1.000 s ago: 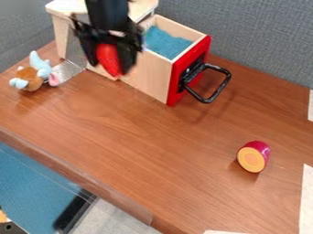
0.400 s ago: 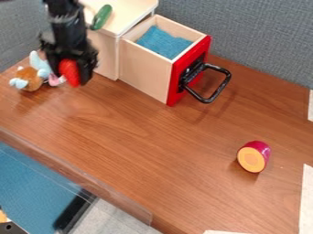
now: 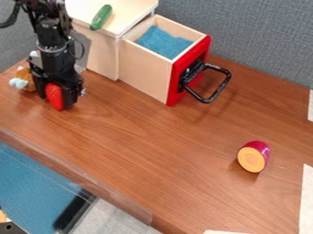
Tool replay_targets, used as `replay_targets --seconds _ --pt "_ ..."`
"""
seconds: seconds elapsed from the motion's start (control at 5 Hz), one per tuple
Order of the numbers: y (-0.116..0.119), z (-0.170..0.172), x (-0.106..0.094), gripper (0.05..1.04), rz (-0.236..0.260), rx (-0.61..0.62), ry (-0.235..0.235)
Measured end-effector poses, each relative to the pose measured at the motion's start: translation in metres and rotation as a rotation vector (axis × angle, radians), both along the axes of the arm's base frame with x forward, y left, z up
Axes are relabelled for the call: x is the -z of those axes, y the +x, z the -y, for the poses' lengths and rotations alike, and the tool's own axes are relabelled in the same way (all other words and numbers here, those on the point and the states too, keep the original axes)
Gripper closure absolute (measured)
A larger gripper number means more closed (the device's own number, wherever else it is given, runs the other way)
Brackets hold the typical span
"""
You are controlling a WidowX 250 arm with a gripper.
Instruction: Move the strawberry to the left of the table
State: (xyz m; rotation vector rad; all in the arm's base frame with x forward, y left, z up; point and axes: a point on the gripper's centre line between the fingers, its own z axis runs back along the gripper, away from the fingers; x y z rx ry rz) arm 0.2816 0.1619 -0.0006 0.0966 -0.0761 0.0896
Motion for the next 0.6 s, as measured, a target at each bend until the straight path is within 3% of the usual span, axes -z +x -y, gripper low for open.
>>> replay_targets --seconds 0.2,0.4,0.6 --pt "-0.005 -0.003 0.000 0.263 0.002 -0.008 -0.008" --pt "-0.010 -0.002 -0.016 0.079 0.020 -0.020 -0.026" --pt "-0.013 0.003 -0.043 0.080 0.061 -0.003 -0.029"
